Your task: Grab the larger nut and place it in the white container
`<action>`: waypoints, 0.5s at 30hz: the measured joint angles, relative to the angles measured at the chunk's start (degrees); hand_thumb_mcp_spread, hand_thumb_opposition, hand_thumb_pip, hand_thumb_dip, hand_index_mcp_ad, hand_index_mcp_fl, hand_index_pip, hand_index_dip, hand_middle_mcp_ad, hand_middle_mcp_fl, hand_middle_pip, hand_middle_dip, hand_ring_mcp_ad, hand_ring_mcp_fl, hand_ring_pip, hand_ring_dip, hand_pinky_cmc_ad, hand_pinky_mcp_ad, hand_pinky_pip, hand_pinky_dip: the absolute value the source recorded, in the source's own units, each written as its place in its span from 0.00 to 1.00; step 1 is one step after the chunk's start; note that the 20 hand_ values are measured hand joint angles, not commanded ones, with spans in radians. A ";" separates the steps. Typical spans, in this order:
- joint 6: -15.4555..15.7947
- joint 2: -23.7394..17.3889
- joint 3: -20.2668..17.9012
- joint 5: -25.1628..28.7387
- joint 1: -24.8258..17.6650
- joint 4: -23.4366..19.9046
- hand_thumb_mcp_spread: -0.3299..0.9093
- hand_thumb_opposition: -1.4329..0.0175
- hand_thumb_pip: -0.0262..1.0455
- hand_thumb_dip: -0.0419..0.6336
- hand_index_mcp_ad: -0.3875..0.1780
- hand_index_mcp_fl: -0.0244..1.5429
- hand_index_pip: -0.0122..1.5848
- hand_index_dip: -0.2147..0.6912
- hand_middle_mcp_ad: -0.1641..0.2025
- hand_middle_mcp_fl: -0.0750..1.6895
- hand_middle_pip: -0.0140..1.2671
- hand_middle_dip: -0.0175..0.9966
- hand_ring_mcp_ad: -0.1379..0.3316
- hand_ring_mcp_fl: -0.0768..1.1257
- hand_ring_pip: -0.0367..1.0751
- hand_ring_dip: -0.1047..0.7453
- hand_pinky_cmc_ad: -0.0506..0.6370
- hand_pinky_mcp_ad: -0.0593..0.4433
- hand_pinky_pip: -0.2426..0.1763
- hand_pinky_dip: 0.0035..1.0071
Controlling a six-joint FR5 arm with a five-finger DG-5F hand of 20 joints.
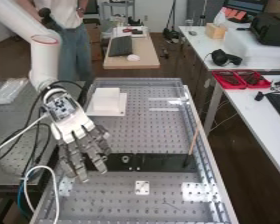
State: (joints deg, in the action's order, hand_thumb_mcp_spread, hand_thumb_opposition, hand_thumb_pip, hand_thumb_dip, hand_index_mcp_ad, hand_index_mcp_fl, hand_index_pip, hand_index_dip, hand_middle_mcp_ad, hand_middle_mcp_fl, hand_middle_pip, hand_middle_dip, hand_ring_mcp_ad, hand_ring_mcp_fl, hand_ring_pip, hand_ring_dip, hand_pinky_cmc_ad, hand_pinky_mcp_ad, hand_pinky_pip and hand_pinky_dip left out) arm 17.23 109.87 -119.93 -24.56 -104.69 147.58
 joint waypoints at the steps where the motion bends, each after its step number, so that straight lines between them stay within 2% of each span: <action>1: -0.09 0.47 0.15 0.31 -0.18 -0.18 0.49 0.41 0.63 0.27 0.52 0.04 0.90 0.27 0.63 0.05 0.11 0.23 0.70 0.06 0.14 0.28 0.65 0.77 0.28 0.70; 5: -0.76 1.42 0.24 0.88 -0.29 -0.47 0.50 0.41 0.67 0.28 0.50 0.04 0.94 0.27 0.64 0.05 0.11 0.23 0.70 0.06 0.14 0.28 0.65 0.77 0.29 0.70; 10: -4.68 3.63 -0.03 2.07 -0.29 1.07 0.51 0.40 0.67 0.30 0.50 0.04 0.96 0.27 0.64 0.05 0.11 0.23 0.70 0.06 0.14 0.28 0.65 0.77 0.29 0.70; 15: -4.74 4.18 -0.58 2.82 -0.44 0.47 0.52 0.41 0.67 0.30 0.50 0.04 0.98 0.27 0.64 0.05 0.11 0.23 0.70 0.06 0.15 0.28 0.64 0.77 0.28 0.70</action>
State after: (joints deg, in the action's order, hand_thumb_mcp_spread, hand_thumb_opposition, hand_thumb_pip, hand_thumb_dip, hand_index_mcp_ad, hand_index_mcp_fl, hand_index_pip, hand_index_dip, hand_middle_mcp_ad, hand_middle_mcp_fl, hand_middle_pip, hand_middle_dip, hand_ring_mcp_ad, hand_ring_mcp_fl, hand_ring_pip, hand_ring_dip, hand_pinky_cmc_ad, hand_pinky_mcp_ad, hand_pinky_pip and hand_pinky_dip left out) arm 12.49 114.05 -120.51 -21.75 -105.14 148.05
